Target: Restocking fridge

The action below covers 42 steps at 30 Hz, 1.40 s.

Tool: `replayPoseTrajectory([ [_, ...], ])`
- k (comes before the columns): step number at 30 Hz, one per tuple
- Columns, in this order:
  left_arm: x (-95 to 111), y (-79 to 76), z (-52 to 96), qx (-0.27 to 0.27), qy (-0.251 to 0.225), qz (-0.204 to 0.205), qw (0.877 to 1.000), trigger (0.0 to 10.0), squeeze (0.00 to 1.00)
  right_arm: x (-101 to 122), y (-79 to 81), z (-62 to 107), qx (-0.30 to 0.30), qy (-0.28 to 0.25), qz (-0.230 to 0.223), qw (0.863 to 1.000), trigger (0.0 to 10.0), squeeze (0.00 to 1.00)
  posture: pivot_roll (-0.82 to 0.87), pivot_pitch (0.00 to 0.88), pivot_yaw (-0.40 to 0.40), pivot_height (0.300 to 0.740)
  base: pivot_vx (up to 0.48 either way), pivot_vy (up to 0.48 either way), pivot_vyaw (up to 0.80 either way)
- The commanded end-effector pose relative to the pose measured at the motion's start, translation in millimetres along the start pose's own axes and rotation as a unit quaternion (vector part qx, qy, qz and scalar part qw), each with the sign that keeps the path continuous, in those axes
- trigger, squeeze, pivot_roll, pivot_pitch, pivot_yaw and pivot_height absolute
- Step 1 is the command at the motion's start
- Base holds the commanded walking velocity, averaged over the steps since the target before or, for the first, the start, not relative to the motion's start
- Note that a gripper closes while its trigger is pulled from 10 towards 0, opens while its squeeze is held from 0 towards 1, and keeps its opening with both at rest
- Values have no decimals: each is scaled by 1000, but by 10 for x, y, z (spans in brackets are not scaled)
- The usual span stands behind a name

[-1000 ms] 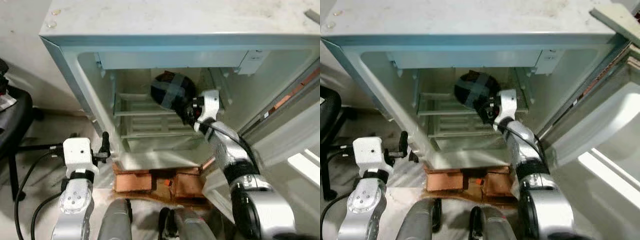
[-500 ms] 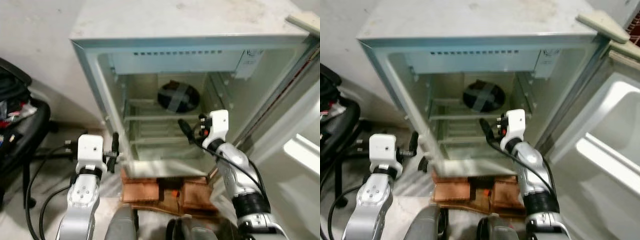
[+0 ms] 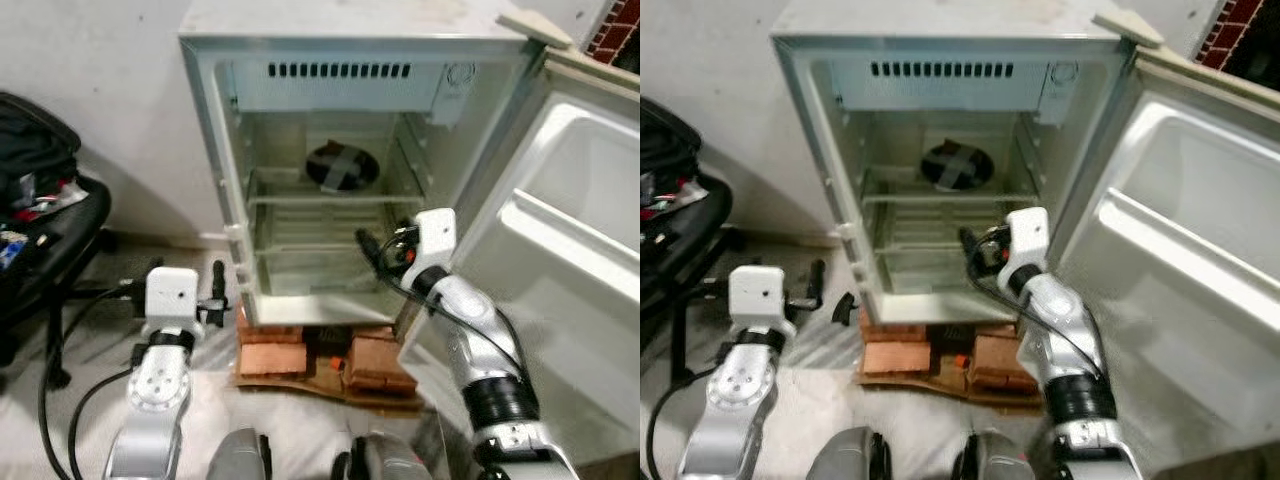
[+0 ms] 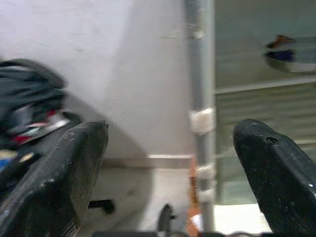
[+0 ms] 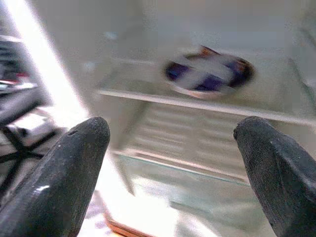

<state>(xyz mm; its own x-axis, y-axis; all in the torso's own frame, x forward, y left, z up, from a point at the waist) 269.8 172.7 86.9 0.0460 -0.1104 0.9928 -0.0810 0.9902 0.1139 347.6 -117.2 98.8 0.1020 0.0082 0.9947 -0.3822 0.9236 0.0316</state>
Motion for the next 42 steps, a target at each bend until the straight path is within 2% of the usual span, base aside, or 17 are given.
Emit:
replayPoseTrajectory([
  [1, -50, -16, -1, -1, 8, -1, 1000, 10000, 0, -30, -48, 43, -21, 2, 1, 1000, 10000, 0, 152, 55, -16, 740, -311, 0, 0],
  [6, -61, -10, -20, -6, 3, -13, 1000, 10000, 0, -189, -5, 106, -31, 33, 6, 999, 10000, 0, 142, 52, -26, 740, -304, 0, 0],
  [12, -28, -55, -53, -9, -4, -12, 1000, 10000, 0, -163, -36, 126, -38, 30, 20, 999, 10000, 0, 132, 53, -26, 740, -298, 0, 0],
  [16, -30, -90, -54, -16, -7, -21, 1000, 10000, 0, -60, -224, 82, -66, 21, 26, 997, 10000, 0, 129, 59, -24, 740, 0, -264, 0],
  [21, -73, -81, -37, -15, 3, -32, 999, 10000, 0, -30, -313, 73, -78, 22, 23, 996, 10000, 0, 129, 64, -25, 740, 0, -289, 0],
  [29, -55, -62, -52, -11, -2, -37, 999, 10000, 0, -61, -172, 60, -58, 21, 26, 998, 10000, 0, 130, 74, -22, 740, 0, -480, 0],
  [42, -77, -97, -38, -16, -1, -42, 999, 10000, 0, -76, -99, 49, -24, 22, 18, 999, 10000, 0, 131, 83, -24, 740, 0, -468, 0],
])
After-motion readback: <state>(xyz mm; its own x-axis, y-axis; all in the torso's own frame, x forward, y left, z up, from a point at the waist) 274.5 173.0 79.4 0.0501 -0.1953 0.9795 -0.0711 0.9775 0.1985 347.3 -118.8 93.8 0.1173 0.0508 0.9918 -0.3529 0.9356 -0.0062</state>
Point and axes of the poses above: a point about 5 cm out from each wrist's last joint towards the gripper, its own z axis pointing back from the gripper into the wrist, its own x axis along the axis of the wrist's last joint, y = z × x, the point moved 3 cm from there along -z, pointing out of the wrist towards the gripper, and after that the axes turned 4 degrees about z, right-handed, at the moved point
